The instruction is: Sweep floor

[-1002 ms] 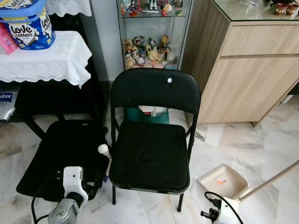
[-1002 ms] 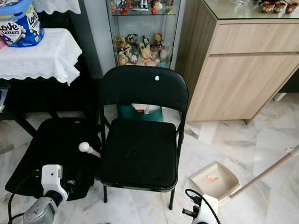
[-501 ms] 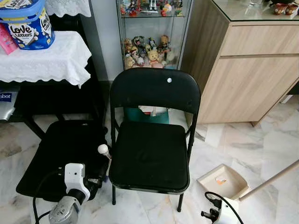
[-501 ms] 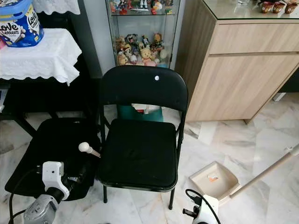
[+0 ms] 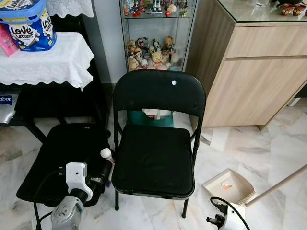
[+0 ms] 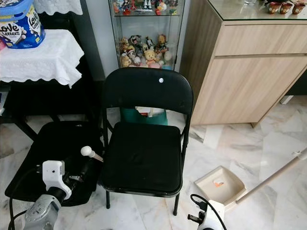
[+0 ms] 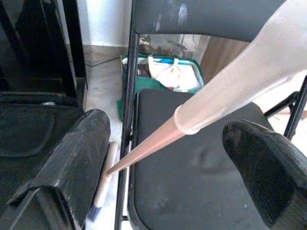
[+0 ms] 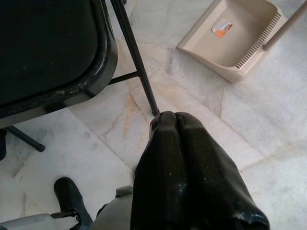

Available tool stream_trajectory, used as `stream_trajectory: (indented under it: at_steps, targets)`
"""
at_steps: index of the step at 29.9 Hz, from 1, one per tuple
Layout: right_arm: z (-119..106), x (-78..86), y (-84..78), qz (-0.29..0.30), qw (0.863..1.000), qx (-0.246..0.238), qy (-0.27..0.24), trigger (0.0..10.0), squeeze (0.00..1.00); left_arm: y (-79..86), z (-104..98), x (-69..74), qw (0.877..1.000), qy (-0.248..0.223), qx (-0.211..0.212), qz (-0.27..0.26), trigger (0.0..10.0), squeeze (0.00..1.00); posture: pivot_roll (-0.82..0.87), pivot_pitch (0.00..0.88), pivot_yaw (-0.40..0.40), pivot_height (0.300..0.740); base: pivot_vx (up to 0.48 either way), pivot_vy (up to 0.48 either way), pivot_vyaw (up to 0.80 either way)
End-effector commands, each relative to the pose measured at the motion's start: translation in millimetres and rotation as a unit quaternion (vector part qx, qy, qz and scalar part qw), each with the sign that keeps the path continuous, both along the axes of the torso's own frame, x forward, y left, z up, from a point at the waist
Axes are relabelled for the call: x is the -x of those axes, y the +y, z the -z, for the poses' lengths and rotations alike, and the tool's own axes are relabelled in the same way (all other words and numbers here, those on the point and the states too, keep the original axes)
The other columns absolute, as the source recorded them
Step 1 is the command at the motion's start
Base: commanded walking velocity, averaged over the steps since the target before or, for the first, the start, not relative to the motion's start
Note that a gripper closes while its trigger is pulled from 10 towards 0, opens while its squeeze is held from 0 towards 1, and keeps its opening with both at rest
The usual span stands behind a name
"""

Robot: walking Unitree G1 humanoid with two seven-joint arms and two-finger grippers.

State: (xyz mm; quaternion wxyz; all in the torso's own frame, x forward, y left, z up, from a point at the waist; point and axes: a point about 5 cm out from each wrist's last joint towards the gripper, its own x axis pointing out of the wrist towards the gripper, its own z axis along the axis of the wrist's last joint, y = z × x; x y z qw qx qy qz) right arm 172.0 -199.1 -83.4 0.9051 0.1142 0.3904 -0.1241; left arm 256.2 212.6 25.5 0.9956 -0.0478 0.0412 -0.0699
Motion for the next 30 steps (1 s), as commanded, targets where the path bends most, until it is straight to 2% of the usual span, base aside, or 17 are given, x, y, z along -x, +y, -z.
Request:
stream_trajectory:
  at_steps: [1, 21, 30]
  targets:
    - [3, 6.5, -0.6, 0.001, 1.000, -0.001, 0.014, 10.0, 0.00, -0.8, 0, -0.3, 1.000, 0.003, 0.007, -0.004, 10.0, 0.00, -0.01, 0.094, -0.025, 0.740, 0.000, 0.000, 0.00]
    - [3, 4.9, -0.2, 0.003, 1.000, 0.000, 0.013, 10.0, 0.00, -11.1, -8, -11.5, 1.000, -0.008, 0.023, 0.009, 10.0, 0.00, -0.02, 0.106, -0.023, 0.740, 0.000, 0.000, 0.00]
    - [2, 4.5, -0.4, 0.005, 1.000, 0.001, 0.011, 10.0, 0.00, -15.9, -10, -19.1, 1.000, -0.008, 0.026, -0.003, 10.0, 0.00, -0.02, 0.108, -0.022, 0.740, 0.000, 0.000, 0.00]
